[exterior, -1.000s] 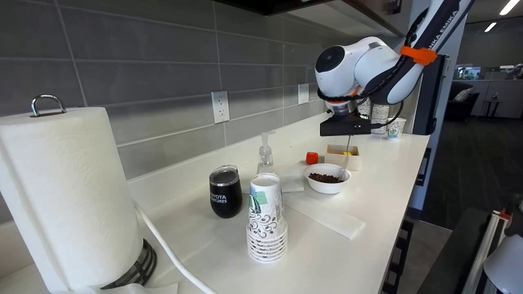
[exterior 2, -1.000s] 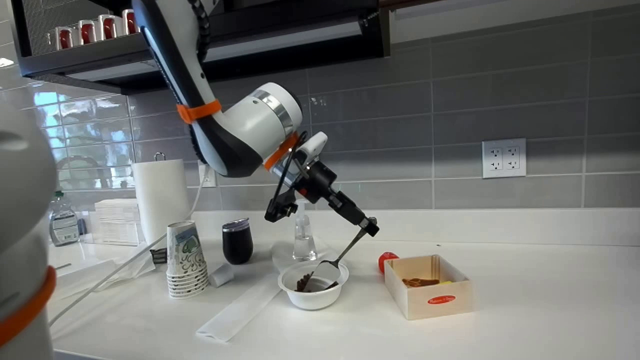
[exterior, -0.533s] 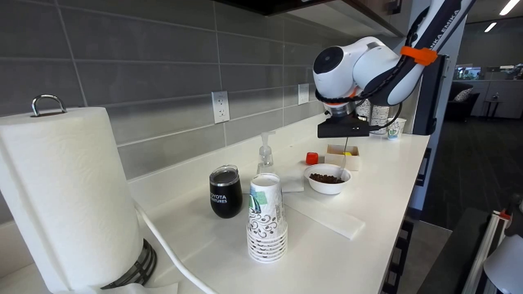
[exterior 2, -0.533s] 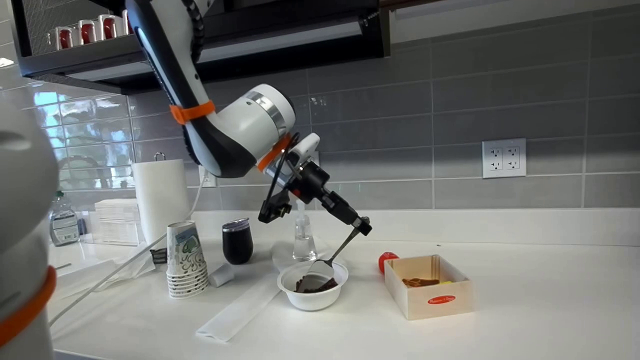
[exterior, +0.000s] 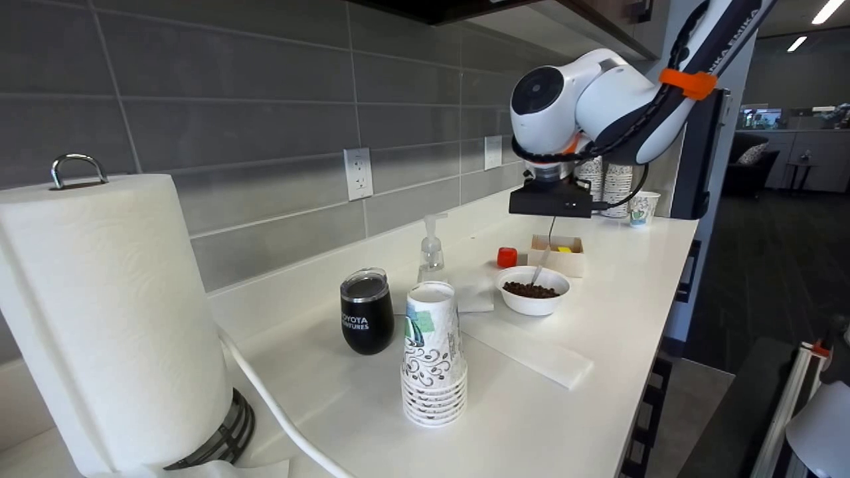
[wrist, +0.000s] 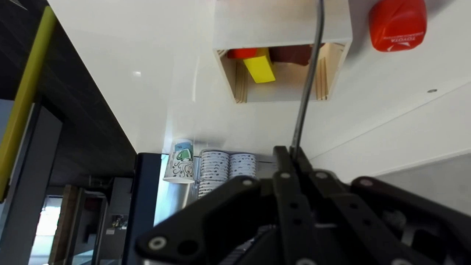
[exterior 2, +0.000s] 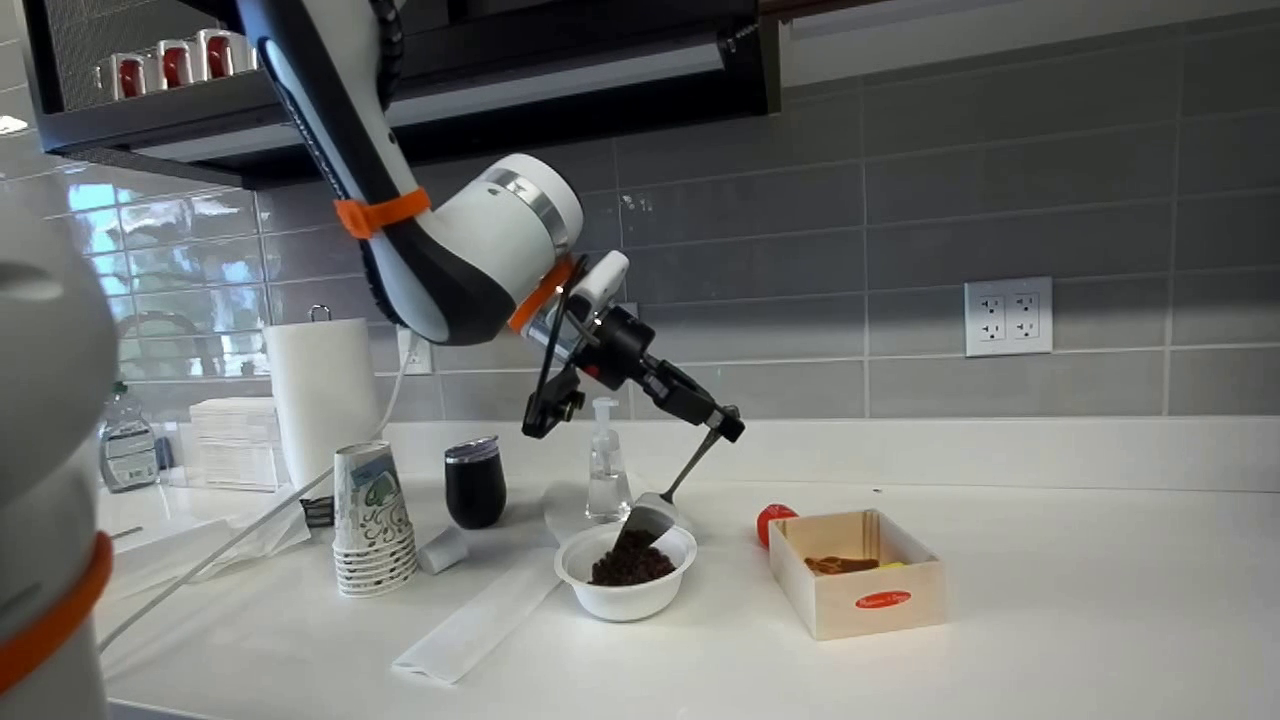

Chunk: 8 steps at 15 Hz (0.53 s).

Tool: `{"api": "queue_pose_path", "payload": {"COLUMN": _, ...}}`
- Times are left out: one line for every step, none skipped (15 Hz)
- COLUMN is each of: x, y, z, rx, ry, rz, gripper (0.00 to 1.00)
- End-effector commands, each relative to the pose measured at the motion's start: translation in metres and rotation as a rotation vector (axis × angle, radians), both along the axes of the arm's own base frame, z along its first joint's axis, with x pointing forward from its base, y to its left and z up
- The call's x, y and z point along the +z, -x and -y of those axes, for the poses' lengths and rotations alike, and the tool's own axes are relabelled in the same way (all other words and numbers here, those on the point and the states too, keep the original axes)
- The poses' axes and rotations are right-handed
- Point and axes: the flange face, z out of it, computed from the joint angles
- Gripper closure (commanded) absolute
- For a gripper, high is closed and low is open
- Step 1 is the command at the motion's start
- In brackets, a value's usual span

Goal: Use the cake slicer to stir in the bowl

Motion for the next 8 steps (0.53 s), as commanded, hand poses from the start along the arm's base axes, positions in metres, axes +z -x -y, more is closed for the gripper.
{"api": "queue_pose_path", "payload": {"x": 0.0023, "y": 0.0022, "z": 0.0041, "rx": 0.008, "ry": 0.059, "rz": 0.095, "gripper": 0.99}}
{"api": "queue_pose_path", "payload": {"x": 0.0016, "y": 0.0021, "z": 0.0056, "rx": 0.010, "ry": 0.071, "rz": 0.105, "gripper": 0.99}}
{"api": "queue_pose_path", "payload": {"x": 0.0013, "y": 0.0021, "z": 0.0067, "rx": 0.014, "ry": 0.085, "rz": 0.115, "gripper": 0.99}}
{"api": "queue_pose_path", "payload": {"x": 0.0003, "y": 0.0023, "z": 0.0074, "rx": 0.017, "ry": 0.098, "rz": 0.120, "gripper": 0.99}}
{"api": "queue_pose_path", "payload": {"x": -0.0008, "y": 0.0030, "z": 0.0075, "rx": 0.020, "ry": 0.113, "rz": 0.125, "gripper": 0.99}}
{"api": "queue_pose_path", "payload": {"x": -0.0020, "y": 0.0042, "z": 0.0074, "rx": 0.026, "ry": 0.127, "rz": 0.127, "gripper": 0.99}}
{"api": "queue_pose_path", "payload": {"x": -0.0038, "y": 0.0060, "z": 0.0068, "rx": 0.033, "ry": 0.141, "rz": 0.128, "gripper": 0.99}}
{"api": "queue_pose_path", "payload": {"x": -0.0060, "y": 0.0082, "z": 0.0059, "rx": 0.041, "ry": 0.152, "rz": 0.127, "gripper": 0.99}}
